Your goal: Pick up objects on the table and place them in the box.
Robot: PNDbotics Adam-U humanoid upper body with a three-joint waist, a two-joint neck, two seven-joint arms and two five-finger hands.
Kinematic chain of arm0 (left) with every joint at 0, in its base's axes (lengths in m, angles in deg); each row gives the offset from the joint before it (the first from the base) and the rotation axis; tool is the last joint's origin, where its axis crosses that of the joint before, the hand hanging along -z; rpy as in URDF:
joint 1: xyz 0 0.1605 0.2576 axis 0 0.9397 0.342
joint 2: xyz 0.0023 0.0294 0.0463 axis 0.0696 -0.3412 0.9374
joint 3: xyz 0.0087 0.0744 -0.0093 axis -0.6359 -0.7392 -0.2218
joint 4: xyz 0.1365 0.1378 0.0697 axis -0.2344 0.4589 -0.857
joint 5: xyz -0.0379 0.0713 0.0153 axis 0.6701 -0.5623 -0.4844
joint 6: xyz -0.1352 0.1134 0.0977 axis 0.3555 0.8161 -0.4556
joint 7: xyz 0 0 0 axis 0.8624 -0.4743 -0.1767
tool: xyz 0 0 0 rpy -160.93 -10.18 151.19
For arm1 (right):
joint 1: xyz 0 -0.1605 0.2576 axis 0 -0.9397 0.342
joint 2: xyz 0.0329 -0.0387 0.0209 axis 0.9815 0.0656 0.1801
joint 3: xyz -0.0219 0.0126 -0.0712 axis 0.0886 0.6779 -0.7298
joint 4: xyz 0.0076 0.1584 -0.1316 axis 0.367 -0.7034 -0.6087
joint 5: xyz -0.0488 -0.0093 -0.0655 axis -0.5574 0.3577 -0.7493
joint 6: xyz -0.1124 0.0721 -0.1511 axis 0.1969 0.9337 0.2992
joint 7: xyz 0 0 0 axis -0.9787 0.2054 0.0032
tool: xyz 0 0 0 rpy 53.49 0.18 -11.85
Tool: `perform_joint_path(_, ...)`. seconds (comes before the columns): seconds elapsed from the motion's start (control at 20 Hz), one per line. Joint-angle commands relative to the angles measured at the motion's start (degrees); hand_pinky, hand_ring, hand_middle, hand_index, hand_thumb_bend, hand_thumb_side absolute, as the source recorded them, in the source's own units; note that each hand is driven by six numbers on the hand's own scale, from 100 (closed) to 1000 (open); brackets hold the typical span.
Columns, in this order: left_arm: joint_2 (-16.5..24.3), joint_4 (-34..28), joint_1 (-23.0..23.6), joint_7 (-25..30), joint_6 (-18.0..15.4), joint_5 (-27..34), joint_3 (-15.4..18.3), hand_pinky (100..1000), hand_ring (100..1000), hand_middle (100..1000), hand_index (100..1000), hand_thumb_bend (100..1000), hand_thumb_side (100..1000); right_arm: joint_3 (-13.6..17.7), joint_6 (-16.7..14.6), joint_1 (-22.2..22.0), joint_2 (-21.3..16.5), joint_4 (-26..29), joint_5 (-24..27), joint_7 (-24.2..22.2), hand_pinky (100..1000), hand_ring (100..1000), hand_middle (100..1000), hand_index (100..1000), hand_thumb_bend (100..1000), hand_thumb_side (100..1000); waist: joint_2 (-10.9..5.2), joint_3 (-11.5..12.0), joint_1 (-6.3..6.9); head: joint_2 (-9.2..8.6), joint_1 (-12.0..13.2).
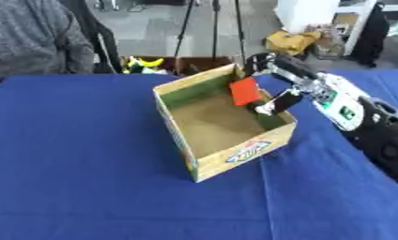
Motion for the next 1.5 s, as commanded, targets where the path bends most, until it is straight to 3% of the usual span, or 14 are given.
perform_joint_path(0.05, -0.01, -1.15, -0.88, 0.46, -0.03, 0.31, -0.28, 546, 817, 642, 700, 100, 994, -0.61, -1.99, 1.76, -0.55, 0.48, -1.32, -1.99, 759, 929, 772, 693, 325, 486, -0.74, 0.15, -0.05, -0.64, -0.48)
perform_joint_path(0.15, -0.13, -1.16, -1.0, 0.49, -0.02, 0.35, -0.26, 546, 817, 642, 699, 100, 995, -1.14, -3.51, 2.15, -0.13, 1.43, -1.9, -2.99, 767, 933, 788, 771, 428, 629, -0.59, 0.01, -0.17, -0.66, -0.62)
perform_joint_path(0.35, -0.25, -1.15, -1.13, 0.5, -0.03, 0.34, -0.2, 546, 817, 641, 700, 100, 996, -1.38, -4.68, 2.38, 0.24, 2.52, -2.85, -3.52, 776, 935, 808, 846, 506, 766, -0.45, -0.28, -0.34, -0.75, -0.83)
perform_joint_path(0.6, -0.31, -1.13, -1.19, 0.42, -0.05, 0.28, -0.09, 546, 817, 641, 700, 100, 997, -1.52, -4.94, 2.09, 0.29, 4.14, -3.97, -2.88, 785, 936, 825, 886, 516, 809, -0.36, -0.98, -0.4, -0.94, -0.92)
perform_joint_path(0.9, -0.2, -1.06, -0.88, -0.15, -0.18, 0.09, 0.6, 546, 817, 641, 699, 100, 996, -1.13, -4.33, 0.51, 0.05, 8.66, -2.18, -0.5, 766, 930, 815, 829, 549, 724, -0.58, -3.18, -0.14, -1.11, 0.42)
perform_joint_path(0.95, -0.11, -0.99, -0.7, -0.34, -0.2, 0.0, 0.81, 546, 817, 641, 699, 100, 996, -1.07, -3.95, -0.13, -0.02, 10.23, -0.98, -0.13, 761, 931, 809, 804, 470, 613, -0.71, -3.84, -0.05, -1.04, 0.97)
perform_joint_path(1.05, 0.18, -0.8, -0.23, -0.77, -0.28, -0.23, 1.28, 546, 817, 641, 699, 100, 996, -0.84, -2.75, -1.82, -0.22, 14.05, 2.33, 0.29, 756, 933, 803, 778, 425, 579, -1.08, -5.34, 0.18, -0.74, 2.38)
perform_joint_path(1.1, 0.31, -0.76, -0.04, -0.97, -0.4, -0.36, 1.5, 545, 817, 641, 699, 100, 996, -0.63, -1.9, -2.68, -0.26, 15.92, 4.42, 0.4, 742, 939, 790, 712, 341, 515, -1.23, -6.06, 0.27, -0.59, 3.15)
perform_joint_path(1.35, 1.06, -0.35, 1.24, -2.48, -0.74, -1.14, 3.1, 545, 818, 641, 698, 100, 998, 2.08, 3.88, -9.7, 0.01, 29.39, 19.84, 0.69, 715, 951, 770, 629, 192, 472, -1.88, -10.61, 0.7, 0.28, 7.45)
perform_joint_path(1.4, 1.15, -0.26, 1.45, -2.75, -0.79, -1.27, 3.36, 545, 818, 641, 697, 100, 998, 2.82, 5.12, -11.34, 0.37, 32.19, 22.9, 0.46, 697, 956, 762, 599, 121, 484, -1.94, -11.42, 0.79, 0.48, 8.2)
perform_joint_path(1.5, 1.28, -0.08, 1.87, -3.24, -0.89, -1.52, 3.87, 544, 819, 641, 697, 100, 1000, 4.42, 7.48, -14.84, 1.38, 37.51, 28.62, -0.26, 614, 936, 746, 564, 100, 499, -2.0, -12.97, 1.01, 0.85, 9.65)
